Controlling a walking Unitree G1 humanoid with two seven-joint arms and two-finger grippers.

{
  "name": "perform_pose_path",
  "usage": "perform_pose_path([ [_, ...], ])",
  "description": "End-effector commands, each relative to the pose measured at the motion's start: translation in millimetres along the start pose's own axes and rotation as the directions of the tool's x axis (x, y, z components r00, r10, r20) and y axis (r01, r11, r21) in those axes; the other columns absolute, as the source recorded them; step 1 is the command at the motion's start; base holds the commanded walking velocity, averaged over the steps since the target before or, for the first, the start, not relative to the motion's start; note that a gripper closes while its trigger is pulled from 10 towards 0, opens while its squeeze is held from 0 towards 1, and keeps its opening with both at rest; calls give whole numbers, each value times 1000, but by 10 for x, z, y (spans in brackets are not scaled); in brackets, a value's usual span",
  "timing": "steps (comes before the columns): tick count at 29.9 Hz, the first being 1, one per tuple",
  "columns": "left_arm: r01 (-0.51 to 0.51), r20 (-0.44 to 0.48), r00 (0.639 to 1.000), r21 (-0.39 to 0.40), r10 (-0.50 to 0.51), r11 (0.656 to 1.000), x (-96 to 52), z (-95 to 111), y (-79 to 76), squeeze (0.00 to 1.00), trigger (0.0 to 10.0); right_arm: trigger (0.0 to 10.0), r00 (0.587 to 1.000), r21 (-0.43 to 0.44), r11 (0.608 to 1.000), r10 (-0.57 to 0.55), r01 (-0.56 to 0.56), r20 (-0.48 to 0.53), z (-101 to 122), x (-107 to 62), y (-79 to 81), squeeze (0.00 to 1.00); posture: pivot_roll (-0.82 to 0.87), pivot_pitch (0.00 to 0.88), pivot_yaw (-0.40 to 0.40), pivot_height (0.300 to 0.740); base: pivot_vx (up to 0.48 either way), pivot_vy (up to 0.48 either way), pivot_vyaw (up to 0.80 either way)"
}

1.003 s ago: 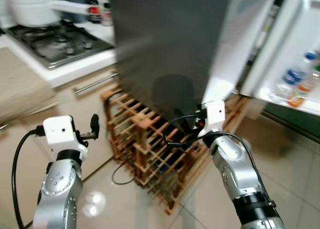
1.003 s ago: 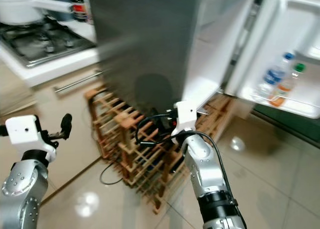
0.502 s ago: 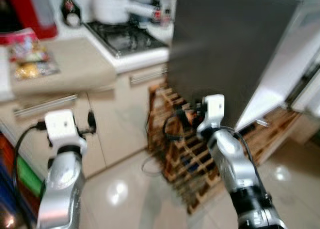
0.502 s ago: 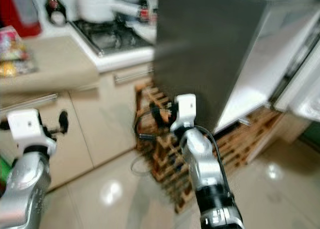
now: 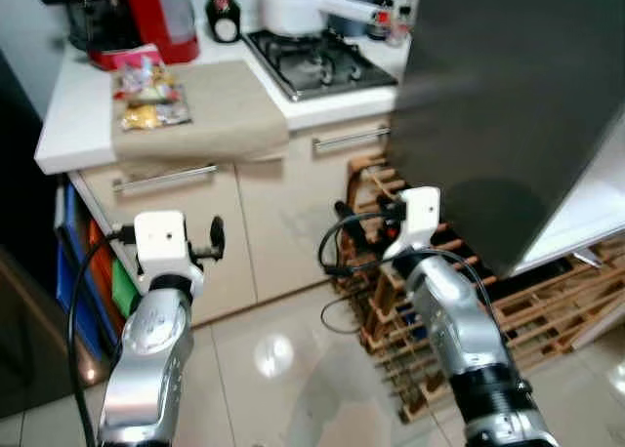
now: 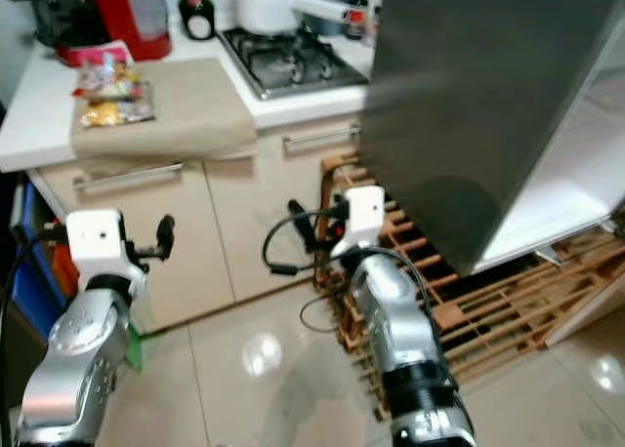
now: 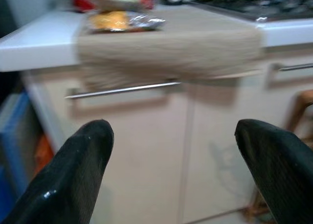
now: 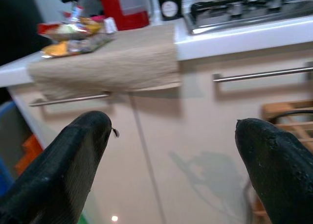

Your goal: Restocking fridge

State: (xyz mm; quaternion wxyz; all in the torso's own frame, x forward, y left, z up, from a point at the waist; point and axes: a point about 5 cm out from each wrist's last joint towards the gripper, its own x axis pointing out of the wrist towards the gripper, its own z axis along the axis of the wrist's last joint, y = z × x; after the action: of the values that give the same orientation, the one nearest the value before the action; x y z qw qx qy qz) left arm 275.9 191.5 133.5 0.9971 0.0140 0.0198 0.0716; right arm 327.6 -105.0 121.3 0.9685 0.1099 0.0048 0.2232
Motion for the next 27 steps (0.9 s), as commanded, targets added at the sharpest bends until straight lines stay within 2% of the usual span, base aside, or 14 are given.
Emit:
perform_pose_path([
  [1, -7, 3, 1000, 0, 7, 1000, 14, 8, 9, 0, 10000, 10000, 1000, -5, 1000, -13, 13, -22, -69, -49, -52, 0, -50, 0, 30, 740, 0, 476, 506],
  [4, -27, -10, 1000, -11, 27, 1000, 72, -5, 11, 0, 10000, 10000, 999, -13, 999, -35, 34, -17, -39, 11, -120, 0, -45, 0, 36, 740, 0, 298, 508],
  [9, 19, 4, 1000, -33, -19, 999, 151, 38, -78, 0, 10000, 10000, 1000, -31, 999, -13, 13, 2, 21, 95, -83, 0, -48, 0, 46, 740, 0, 0, 504],
  [13, 49, 20, 999, 18, -49, 999, 223, 75, -105, 0, 10000, 10000, 1000, -48, 999, 12, -11, 11, 34, 122, -20, 0, -50, 0, 54, 740, 0, 0, 477],
  [15, 52, 43, 998, 46, -54, 998, 252, 122, -71, 0, 10000, 10000, 1000, -48, 999, -8, 9, 23, 38, 138, -20, 0, -51, 0, 57, 740, 0, 0, 456],
  [18, 50, 30, 998, 39, -52, 998, 241, 131, -80, 0, 10000, 10000, 998, -83, 995, -56, 58, 21, 19, 85, -63, 0, -52, 0, 59, 740, 0, 0, 369],
  [21, 84, 29, 996, 38, -85, 996, 227, 125, -156, 0, 10000, 10000, 995, -103, 990, -94, 96, 22, -7, 46, -93, 0, -53, 0, 58, 740, 0, 0, 0],
  [24, 140, 66, 988, 21, -141, 990, 217, 158, -226, 0, 10000, 10000, 996, -108, 990, -88, 91, 29, -19, 19, -83, 0, -53, 0, 55, 740, 0, 0, 0],
  [27, 132, 94, 987, 10, -133, 991, 228, 201, -219, 0, 10000, 10000, 995, -95, 991, -87, 92, 55, 8, 24, -61, 0, -53, 0, 55, 740, 480, 0, 0],
])
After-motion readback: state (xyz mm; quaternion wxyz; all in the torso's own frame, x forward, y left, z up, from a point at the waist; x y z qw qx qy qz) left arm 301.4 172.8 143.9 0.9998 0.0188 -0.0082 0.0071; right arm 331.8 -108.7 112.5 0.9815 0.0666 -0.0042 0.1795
